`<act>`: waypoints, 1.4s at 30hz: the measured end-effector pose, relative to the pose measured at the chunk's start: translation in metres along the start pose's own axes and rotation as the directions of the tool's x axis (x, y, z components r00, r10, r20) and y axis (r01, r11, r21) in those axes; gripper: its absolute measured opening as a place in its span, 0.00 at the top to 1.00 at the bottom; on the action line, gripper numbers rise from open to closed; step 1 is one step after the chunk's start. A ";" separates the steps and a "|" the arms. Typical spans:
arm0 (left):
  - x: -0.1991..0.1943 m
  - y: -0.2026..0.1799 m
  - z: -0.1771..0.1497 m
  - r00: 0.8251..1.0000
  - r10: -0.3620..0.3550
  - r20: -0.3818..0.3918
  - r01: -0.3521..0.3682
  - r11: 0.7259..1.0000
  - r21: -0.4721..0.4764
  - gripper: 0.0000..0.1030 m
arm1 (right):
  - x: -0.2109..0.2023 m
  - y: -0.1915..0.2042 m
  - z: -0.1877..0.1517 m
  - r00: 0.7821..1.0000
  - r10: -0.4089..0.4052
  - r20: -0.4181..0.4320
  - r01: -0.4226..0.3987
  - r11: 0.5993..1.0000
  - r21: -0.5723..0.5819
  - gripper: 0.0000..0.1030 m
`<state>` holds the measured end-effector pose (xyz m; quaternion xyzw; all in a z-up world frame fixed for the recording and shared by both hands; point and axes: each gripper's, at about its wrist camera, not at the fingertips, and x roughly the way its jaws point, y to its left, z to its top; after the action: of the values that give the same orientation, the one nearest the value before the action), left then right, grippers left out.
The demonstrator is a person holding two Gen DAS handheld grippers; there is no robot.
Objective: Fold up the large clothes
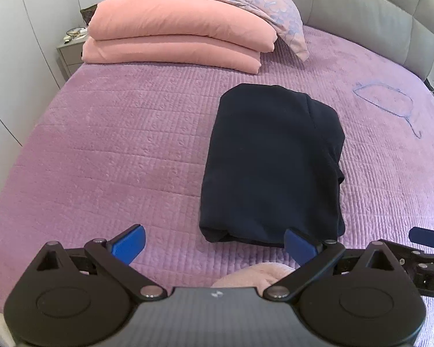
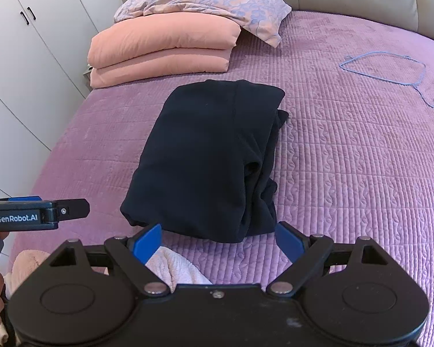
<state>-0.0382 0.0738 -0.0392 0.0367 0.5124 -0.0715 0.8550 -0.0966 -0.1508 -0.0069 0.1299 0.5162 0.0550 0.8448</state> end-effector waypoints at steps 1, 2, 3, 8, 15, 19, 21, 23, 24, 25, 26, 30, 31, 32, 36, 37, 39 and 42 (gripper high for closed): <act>0.000 -0.001 0.000 1.000 0.010 0.001 -0.010 1.000 0.005 0.00 | 0.000 0.000 0.000 1.000 -0.001 -0.001 0.001 1.000 -0.001 0.01; 0.000 -0.001 0.000 1.000 0.015 0.003 -0.015 1.000 0.007 0.00 | 0.000 0.001 0.000 1.000 -0.001 -0.003 0.001 1.000 -0.004 0.01; 0.000 -0.001 0.000 1.000 0.015 0.003 -0.015 1.000 0.004 0.00 | 0.000 0.002 -0.001 1.000 0.001 -0.004 -0.001 1.000 -0.006 0.01; 0.000 0.001 0.000 1.000 0.017 0.005 -0.017 1.000 -0.006 0.00 | -0.002 0.001 -0.001 1.000 0.006 -0.002 -0.006 1.000 -0.009 0.01; -0.002 -0.001 0.000 0.999 0.041 0.023 -0.041 0.999 -0.009 0.00 | -0.006 0.001 0.000 1.000 0.000 0.012 0.000 1.000 -0.005 0.01; -0.002 -0.001 0.002 0.998 0.050 0.027 -0.050 0.999 -0.003 0.00 | -0.006 0.002 0.000 1.000 0.008 0.003 -0.008 1.000 0.007 0.01; -0.002 -0.002 0.001 0.999 0.048 0.025 -0.048 0.999 -0.002 0.00 | -0.006 0.002 0.000 1.000 0.009 0.003 -0.009 1.000 0.005 0.01; -0.001 -0.001 0.001 0.999 0.036 0.014 -0.036 0.999 -0.013 0.00 | -0.005 0.003 0.000 1.000 0.000 0.001 0.000 1.000 -0.004 0.01; -0.001 0.000 0.001 1.000 0.022 0.013 -0.022 1.000 -0.019 0.00 | -0.005 0.004 -0.001 1.000 -0.005 0.001 0.005 1.000 -0.008 0.01; -0.001 0.000 0.001 1.000 0.017 0.012 -0.017 1.000 -0.022 0.00 | -0.004 0.004 -0.001 1.000 -0.007 -0.001 0.007 1.000 -0.008 0.01; -0.001 0.000 0.001 1.000 0.022 0.010 -0.021 1.000 -0.021 0.00 | -0.004 0.003 -0.001 1.000 -0.003 -0.003 0.003 1.000 -0.005 0.01; 0.000 -0.001 0.001 1.000 0.029 0.009 -0.029 0.999 -0.023 0.00 | -0.004 0.004 -0.001 1.000 -0.001 -0.002 0.001 1.000 -0.004 0.01; 0.000 0.000 0.001 1.000 0.028 0.008 -0.028 0.999 -0.025 0.00 | -0.003 0.004 -0.001 1.000 -0.005 -0.002 0.005 1.000 -0.008 0.01; 0.001 0.000 0.001 1.000 0.028 0.007 -0.028 0.999 -0.025 0.00 | -0.003 0.004 -0.001 1.000 -0.008 -0.001 0.008 1.000 -0.009 0.01; 0.001 0.000 0.001 0.999 0.047 0.012 -0.046 0.999 -0.024 0.00 | -0.006 0.004 -0.001 1.000 0.011 0.016 -0.011 1.000 -0.002 0.01; 0.002 0.001 0.001 0.999 0.049 0.010 -0.049 0.999 -0.025 0.00 | -0.007 0.004 -0.001 1.000 0.010 0.022 -0.010 1.000 -0.003 0.01; 0.002 0.001 0.001 0.999 0.050 0.009 -0.049 0.998 -0.026 0.00 | -0.007 0.006 -0.001 1.000 0.003 0.023 -0.003 1.000 -0.009 0.01; 0.004 0.001 0.002 0.998 0.054 0.009 -0.054 0.998 -0.022 0.00 | -0.006 0.006 -0.001 1.000 0.007 0.022 -0.007 1.000 -0.009 0.01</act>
<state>-0.0348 0.0739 -0.0418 0.0408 0.5079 -0.0427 0.8594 -0.0998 -0.1467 -0.0008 0.1283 0.5064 0.0588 0.8507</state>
